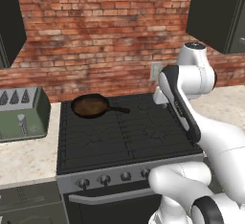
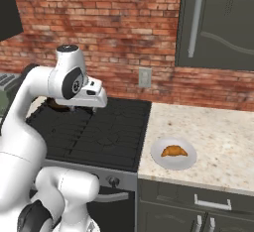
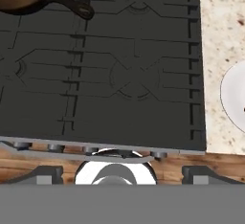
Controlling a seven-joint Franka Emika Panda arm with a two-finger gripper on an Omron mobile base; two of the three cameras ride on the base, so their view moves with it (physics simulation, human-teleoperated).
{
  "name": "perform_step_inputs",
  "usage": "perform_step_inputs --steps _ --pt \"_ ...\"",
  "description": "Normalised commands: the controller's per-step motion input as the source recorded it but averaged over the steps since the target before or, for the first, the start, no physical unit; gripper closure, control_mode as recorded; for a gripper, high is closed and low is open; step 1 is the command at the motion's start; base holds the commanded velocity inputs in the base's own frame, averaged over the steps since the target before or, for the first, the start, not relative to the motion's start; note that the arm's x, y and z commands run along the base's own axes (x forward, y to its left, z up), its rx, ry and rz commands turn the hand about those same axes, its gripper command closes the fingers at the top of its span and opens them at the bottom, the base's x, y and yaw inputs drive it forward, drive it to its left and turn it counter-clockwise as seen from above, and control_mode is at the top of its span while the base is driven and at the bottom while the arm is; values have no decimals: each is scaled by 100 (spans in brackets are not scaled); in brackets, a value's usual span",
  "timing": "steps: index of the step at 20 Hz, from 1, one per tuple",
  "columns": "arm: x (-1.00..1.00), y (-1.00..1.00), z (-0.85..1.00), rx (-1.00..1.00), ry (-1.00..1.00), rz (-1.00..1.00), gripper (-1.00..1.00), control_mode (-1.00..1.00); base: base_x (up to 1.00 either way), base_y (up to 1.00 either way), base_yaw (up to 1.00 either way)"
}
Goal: Pick the croissant and place it on the pan. Then turn on the stove to warm the croissant.
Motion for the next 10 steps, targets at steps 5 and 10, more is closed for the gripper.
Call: perform_step_inputs --steps 5,10 --pt "-16 -7 -28 0 -4 -8 -100 -100 0 0 0" --pt "0 -9 -19 0 -5 -14 -100 -100 0 0 0"
